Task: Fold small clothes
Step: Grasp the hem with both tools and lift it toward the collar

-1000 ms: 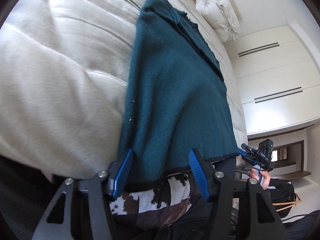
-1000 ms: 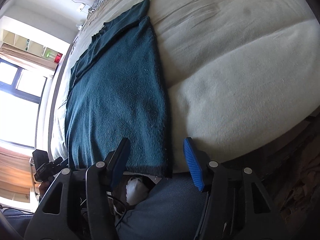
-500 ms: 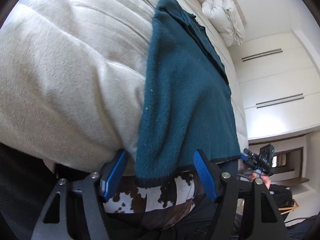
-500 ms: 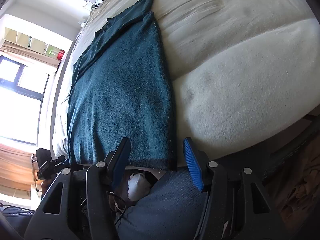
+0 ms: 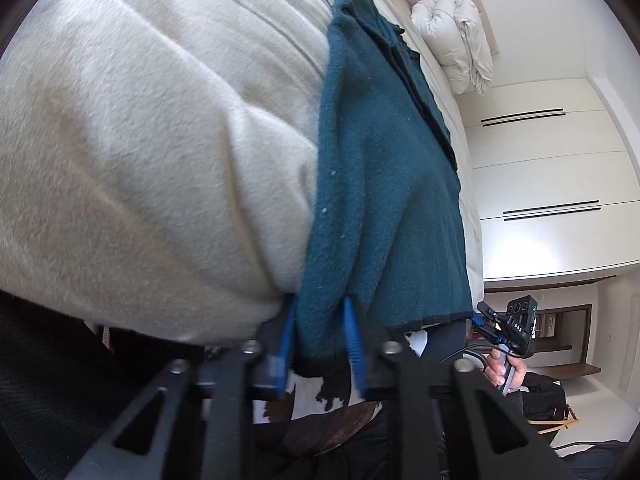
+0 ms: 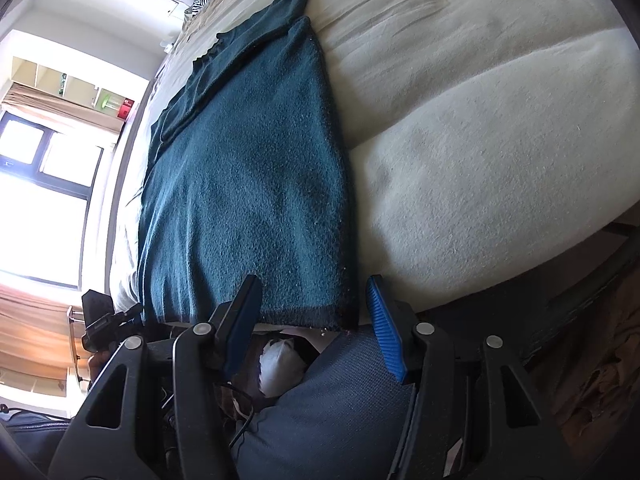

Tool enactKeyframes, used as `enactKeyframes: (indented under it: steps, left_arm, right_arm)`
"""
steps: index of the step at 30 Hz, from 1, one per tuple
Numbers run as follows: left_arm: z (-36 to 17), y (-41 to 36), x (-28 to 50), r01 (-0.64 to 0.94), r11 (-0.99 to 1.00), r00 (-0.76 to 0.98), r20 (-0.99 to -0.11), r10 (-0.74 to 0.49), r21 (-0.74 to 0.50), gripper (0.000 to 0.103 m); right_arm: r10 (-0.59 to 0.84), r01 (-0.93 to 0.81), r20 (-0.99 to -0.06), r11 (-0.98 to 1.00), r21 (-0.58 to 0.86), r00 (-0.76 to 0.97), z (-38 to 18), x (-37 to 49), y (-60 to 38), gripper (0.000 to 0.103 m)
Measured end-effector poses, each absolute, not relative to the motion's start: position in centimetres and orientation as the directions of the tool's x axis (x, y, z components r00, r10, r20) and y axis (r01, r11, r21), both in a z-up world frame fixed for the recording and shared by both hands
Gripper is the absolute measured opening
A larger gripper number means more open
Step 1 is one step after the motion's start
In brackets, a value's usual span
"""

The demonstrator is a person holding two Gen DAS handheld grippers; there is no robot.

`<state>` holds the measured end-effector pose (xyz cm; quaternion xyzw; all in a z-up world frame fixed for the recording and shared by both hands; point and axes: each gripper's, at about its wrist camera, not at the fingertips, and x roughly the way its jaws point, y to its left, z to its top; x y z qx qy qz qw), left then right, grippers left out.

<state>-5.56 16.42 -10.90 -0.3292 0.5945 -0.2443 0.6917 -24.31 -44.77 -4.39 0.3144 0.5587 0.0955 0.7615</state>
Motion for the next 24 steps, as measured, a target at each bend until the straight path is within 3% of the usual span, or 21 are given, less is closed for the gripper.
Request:
enactKeyframes:
  steps: [6, 9, 11, 14, 16, 18, 22, 24]
  left_arm:
    - [-10.8, 16.3, -5.6, -0.054, 0.653, 0.173, -0.651, -0.739, -0.756, 0.02]
    - [-11.0, 16.2, -5.5, -0.061, 0.636, 0.169, -0.636, -0.753, -0.769, 0.035]
    - [-10.6, 15.8, -5.5, -0.046, 0.653, 0.168, -0.65, -0.741, -0.756, 0.035]
    - [-10.3, 15.3, -5.6, -0.023, 0.666, 0.159, -0.661, -0.734, -0.745, 0.027]
    - [-10.2, 14.9, -5.7, -0.015, 0.678, 0.151, -0.672, -0.725, -0.735, 0.013]
    - [-10.2, 14.9, -5.7, -0.011, 0.684, 0.153, -0.677, -0.719, -0.729, 0.01]
    - [-9.5, 14.3, -5.9, 0.023, 0.707, 0.16, -0.695, -0.701, -0.707, 0.008]
    - [-8.9, 14.2, -5.9, 0.04, 0.7, 0.167, -0.686, -0.708, -0.713, 0.008]
  right_arm:
    - [0.51, 0.226, -0.781, 0.765, 0.603, 0.36, -4.7, -24.6, -45.4, 0.043]
    - [0.522, 0.24, -0.771, 0.748, 0.619, 0.363, -4.9, -24.7, -45.9, 0.039]
    - [0.524, 0.242, -0.771, 0.746, 0.62, 0.361, -5.0, -24.7, -46.0, 0.038]
    - [0.525, 0.24, -0.771, 0.747, 0.62, 0.359, -5.1, -24.7, -45.9, 0.038]
    - [0.525, 0.237, -0.775, 0.751, 0.616, 0.353, -5.1, -24.6, -45.8, 0.034]
    - [0.52, 0.239, -0.778, 0.754, 0.612, 0.352, -5.2, -24.6, -45.7, 0.032]
    - [0.489, 0.25, -0.802, 0.775, 0.58, 0.344, -5.3, -24.6, -45.6, 0.01]
    - [0.481, 0.242, -0.807, 0.784, 0.571, 0.343, -5.2, -24.6, -45.4, 0.008]
